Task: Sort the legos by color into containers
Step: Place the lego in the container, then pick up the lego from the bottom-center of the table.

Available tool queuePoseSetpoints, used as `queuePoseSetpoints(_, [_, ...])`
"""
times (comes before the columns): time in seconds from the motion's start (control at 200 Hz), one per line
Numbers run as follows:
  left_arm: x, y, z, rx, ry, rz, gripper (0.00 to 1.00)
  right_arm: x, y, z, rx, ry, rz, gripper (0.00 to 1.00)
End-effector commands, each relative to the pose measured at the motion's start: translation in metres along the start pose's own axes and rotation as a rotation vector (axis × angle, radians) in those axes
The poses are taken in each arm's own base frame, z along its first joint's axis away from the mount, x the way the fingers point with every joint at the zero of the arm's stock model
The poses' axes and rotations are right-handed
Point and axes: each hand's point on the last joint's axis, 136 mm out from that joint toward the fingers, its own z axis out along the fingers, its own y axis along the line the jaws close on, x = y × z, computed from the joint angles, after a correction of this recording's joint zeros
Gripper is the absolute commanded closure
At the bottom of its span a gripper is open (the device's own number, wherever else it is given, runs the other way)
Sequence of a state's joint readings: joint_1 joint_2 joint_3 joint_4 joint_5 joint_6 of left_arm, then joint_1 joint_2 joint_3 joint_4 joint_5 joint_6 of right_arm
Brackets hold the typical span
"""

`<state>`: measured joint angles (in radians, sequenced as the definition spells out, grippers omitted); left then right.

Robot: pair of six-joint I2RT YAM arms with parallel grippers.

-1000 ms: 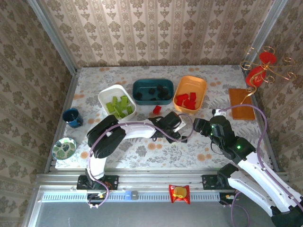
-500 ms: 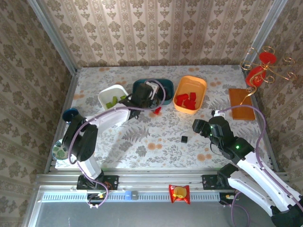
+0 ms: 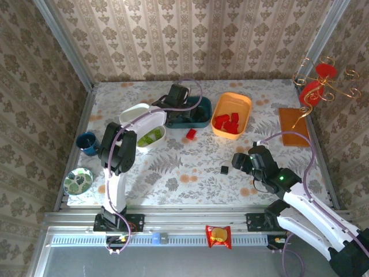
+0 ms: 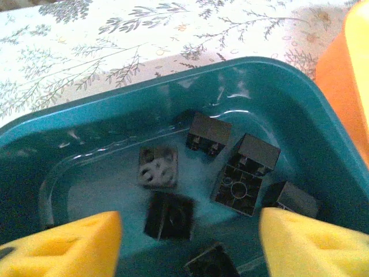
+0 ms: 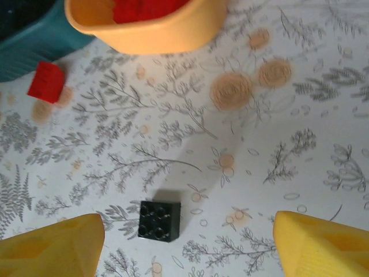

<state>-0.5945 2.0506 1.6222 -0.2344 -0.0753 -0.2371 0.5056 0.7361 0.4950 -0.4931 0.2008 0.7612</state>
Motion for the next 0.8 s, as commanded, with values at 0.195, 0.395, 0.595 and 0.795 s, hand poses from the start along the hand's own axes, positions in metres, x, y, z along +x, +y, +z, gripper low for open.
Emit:
queuePoseSetpoints(0.195, [-0.029, -0.021, -0.083, 0.171, -0.154, -0.107, 0.16, 0.027, 0.003, 0.028, 0.017, 0.087, 0.032, 0.21])
queuePoseSetpoints(0.395, [0.009, -0.031, -0.12, 0.319, -0.193, -0.209, 0.0, 0.036, 0.03, 0.047, 0.0, 0.131, -0.039, 0.21])
queuePoseSetpoints(0.595, [0.053, -0.031, -0.145, 0.372, -0.153, -0.234, 0.0, 0.048, 0.038, 0.066, 0.091, 0.177, -0.135, 0.27])
queuePoseSetpoints(0.795, [0.093, -0.019, -0.165, 0.361, -0.156, -0.295, 0.0, 0.063, 0.042, 0.081, 0.14, 0.229, -0.193, 0.36])
